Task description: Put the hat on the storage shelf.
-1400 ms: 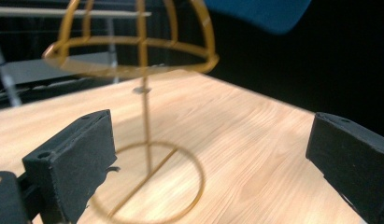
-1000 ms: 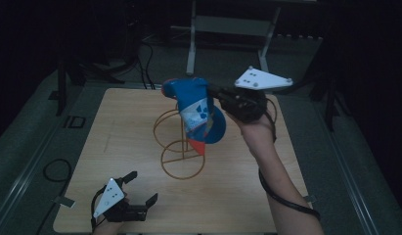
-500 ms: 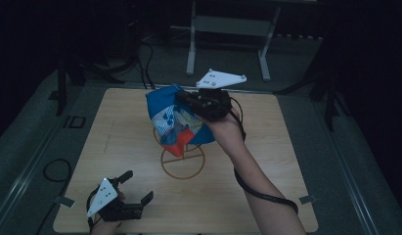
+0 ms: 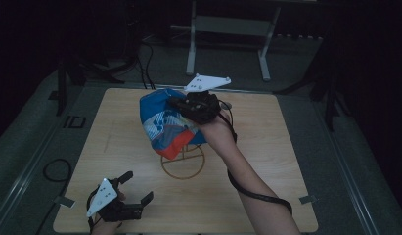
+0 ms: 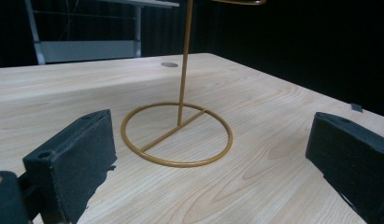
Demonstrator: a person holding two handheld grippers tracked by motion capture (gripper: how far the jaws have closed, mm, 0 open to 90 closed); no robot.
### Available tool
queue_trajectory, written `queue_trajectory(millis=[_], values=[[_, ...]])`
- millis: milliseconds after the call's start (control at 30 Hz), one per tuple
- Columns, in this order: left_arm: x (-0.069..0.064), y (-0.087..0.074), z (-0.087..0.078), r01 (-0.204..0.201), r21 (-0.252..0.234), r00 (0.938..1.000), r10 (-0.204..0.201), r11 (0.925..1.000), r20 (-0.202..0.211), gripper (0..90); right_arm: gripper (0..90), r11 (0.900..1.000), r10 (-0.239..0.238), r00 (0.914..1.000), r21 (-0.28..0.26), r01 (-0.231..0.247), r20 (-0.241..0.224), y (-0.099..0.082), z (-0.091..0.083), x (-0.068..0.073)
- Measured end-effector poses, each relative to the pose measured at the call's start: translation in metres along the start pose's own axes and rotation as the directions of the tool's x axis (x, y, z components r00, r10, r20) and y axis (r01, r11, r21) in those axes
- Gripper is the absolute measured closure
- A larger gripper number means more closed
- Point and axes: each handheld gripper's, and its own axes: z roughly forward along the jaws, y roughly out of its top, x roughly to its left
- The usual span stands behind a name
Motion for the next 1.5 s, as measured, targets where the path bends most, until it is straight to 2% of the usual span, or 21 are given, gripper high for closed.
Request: queue_trajectory(millis=[133,300,433,467,500,633,667,733,833,933,1167,1500], values=[[0.001,0.000,0.000,0.001,0.006,1.0000,-0.001,1.0000,-0.001,1.9,90.0,0.9994,0.004,1.0000,0.034,-0.004,-0.006,-0.011,0.005,-0.003],[0.001,-0.001,0.001,0.004,0.004,1.0000,-0.004,1.0000,0.002,1.9,90.0,0.9985,0.022,0.9998,0.050,-0.021,-0.003,-0.024,0.005,-0.009],[0.001,-0.001,0.001,0.004,0.005,1.0000,-0.004,1.0000,0.002,1.9,90.0,0.9982,0.037,0.9993,0.046,-0.037,-0.001,-0.032,0.001,-0.013],[0.001,-0.001,0.001,0.003,0.007,1.0000,-0.003,1.0000,0.001,1.9,89.9,0.9974,0.066,0.9976,0.031,-0.066,-0.022,-0.036,-0.004,-0.017],[0.001,-0.001,0.001,0.003,0.009,1.0000,-0.003,1.0000,0.001,1.9,89.8,0.9971,0.073,0.9969,0.025,-0.072,-0.030,-0.037,-0.005,-0.019],[0.001,-0.002,0.001,0.004,0.011,1.0000,-0.004,0.9999,0.001,1.8,89.5,0.9969,0.075,0.9972,0.023,-0.075,-0.006,-0.041,-0.010,-0.022],[0.001,-0.002,0.001,0.004,0.011,1.0000,-0.004,0.9999,0.001,1.9,88.1,0.9962,0.084,0.9964,0.022,-0.084,-0.013,-0.042,-0.010,-0.024],[0.001,-0.002,0.002,0.008,0.011,1.0000,-0.008,0.9999,0.004,1.9,80.0,0.9956,0.092,0.9955,0.019,-0.092,-0.021,-0.043,-0.010,-0.025],[0.001,-0.002,0.002,0.007,0.011,1.0000,-0.007,0.9999,0.006,1.9,78.5,0.9954,0.095,0.9953,0.013,-0.094,-0.020,-0.044,-0.011,-0.025],[0.001,-0.003,0.002,0.007,0.010,0.9999,-0.007,0.9999,0.010,1.9,69.9,0.9963,0.085,0.9963,0.010,-0.085,-0.012,-0.045,-0.012,-0.024],[0.002,-0.003,0.002,0.015,0.010,0.9998,-0.015,0.9998,0.013,1.9,65.6,0.9967,0.081,0.9967,0.010,-0.081,-0.001,-0.051,-0.017,-0.025],[0.002,-0.005,0.003,0.021,0.015,0.9996,-0.021,0.9997,0.020,1.9,53.8,0.9937,0.112,0.9937,-0.009,-0.112,0.000,-0.062,-0.032,-0.030]])
